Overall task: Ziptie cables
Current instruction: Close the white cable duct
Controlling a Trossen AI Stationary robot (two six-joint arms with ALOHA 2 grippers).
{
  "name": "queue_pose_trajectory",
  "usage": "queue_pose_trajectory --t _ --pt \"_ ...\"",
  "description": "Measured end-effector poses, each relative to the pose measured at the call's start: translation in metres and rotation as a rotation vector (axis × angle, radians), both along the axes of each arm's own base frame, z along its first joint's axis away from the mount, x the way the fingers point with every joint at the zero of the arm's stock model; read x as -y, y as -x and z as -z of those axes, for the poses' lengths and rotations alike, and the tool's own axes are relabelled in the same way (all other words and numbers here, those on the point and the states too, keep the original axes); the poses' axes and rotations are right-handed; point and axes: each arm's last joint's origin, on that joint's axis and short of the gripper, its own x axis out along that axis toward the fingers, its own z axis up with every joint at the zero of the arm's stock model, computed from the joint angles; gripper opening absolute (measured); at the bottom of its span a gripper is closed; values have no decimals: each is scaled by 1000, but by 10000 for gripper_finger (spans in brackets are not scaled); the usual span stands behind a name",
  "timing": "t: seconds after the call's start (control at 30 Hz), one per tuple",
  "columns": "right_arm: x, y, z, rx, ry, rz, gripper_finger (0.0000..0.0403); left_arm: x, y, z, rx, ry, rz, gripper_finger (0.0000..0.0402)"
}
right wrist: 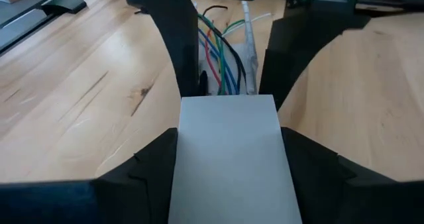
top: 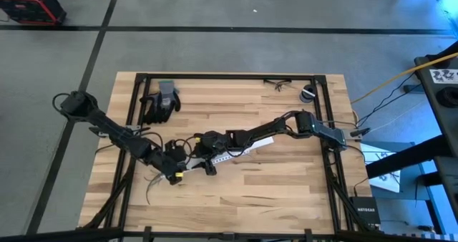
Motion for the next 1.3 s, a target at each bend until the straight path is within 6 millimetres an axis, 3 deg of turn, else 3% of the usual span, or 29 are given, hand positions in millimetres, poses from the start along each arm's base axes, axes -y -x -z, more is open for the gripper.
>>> queue_pose_trajectory --t 0.37,0.63,0.77,0.93,1.03,1.3 --pt "0 0 0 -9 -18 8 223 -6 -8 1 6 0 10 183" --pt "3 0 0 -16 6 0 223 -7 -7 -3 -21 45 66 261" --pt "5 -1 -1 -10 20 30 223 -8 -5 -22 -74 74 21 282" --pt "7 -1 0 -22 19 33 223 -5 4 -56 -159 61 25 282" --pt "7 -1 0 -26 19 32 223 -2 12 -66 -193 64 17 280" --pt "7 0 1 -24 27 24 223 4 34 -39 -225 -1 -6 280"
